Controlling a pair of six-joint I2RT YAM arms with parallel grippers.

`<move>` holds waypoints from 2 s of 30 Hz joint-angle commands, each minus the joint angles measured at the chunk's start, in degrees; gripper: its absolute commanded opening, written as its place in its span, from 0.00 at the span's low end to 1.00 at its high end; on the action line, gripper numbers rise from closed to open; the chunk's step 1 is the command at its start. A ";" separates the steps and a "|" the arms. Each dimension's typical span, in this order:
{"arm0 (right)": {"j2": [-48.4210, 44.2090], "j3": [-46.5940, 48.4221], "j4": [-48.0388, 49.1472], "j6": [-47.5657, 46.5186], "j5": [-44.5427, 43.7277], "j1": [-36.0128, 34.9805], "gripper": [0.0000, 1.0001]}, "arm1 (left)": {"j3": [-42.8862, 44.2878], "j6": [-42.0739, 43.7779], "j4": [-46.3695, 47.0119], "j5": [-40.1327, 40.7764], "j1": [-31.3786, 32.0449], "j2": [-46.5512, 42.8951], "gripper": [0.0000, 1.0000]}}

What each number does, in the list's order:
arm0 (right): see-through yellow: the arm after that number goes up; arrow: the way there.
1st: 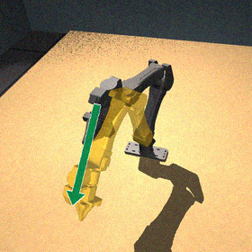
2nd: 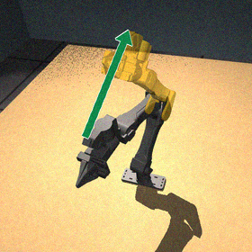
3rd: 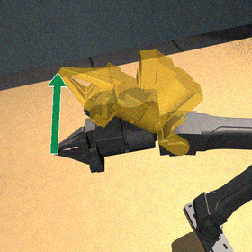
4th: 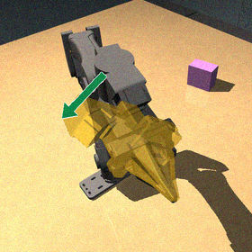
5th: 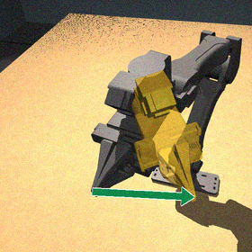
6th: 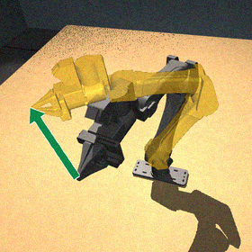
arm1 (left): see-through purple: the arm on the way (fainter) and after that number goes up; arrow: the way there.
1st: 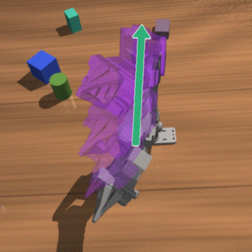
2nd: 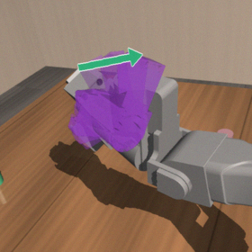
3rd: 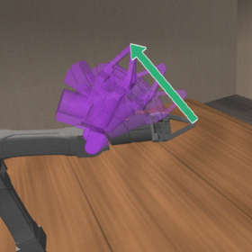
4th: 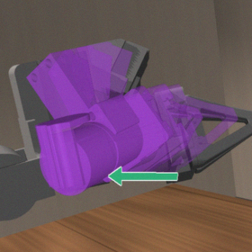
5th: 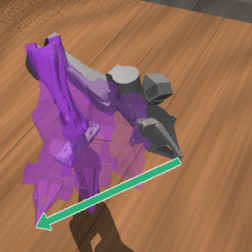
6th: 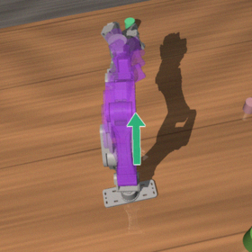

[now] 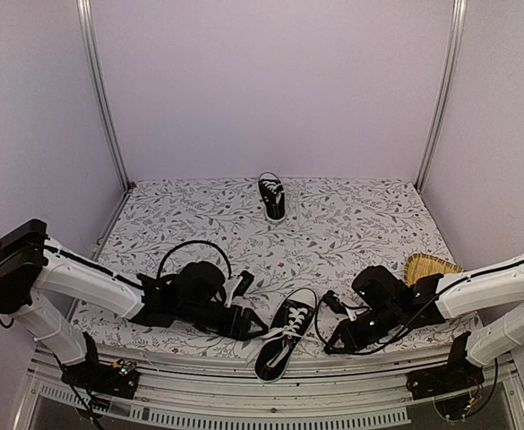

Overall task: Tie the shoes
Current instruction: Adjust the loop with the shoelace from the shoe.

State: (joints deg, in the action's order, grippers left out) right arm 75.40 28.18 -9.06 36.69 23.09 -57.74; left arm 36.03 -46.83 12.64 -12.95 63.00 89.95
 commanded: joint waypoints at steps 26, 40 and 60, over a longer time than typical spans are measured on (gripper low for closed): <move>-0.47 4.05 -0.52 0.34 -2.91 -0.18 0.02 | -1.97 -10.12 19.36 -7.34 2.88 4.32 0.35; -0.71 5.78 -0.61 0.20 -4.16 0.97 0.02 | 1.84 -7.61 10.06 -6.05 5.22 1.10 0.00; 0.79 6.12 1.03 -1.35 -4.61 2.76 0.02 | 14.34 -5.04 -5.02 2.56 14.94 0.94 0.38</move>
State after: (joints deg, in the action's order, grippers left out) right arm 76.25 34.35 -9.34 35.99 19.14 -55.40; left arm 48.66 -54.50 15.11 -20.23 76.82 94.78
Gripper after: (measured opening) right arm 0.027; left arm 0.312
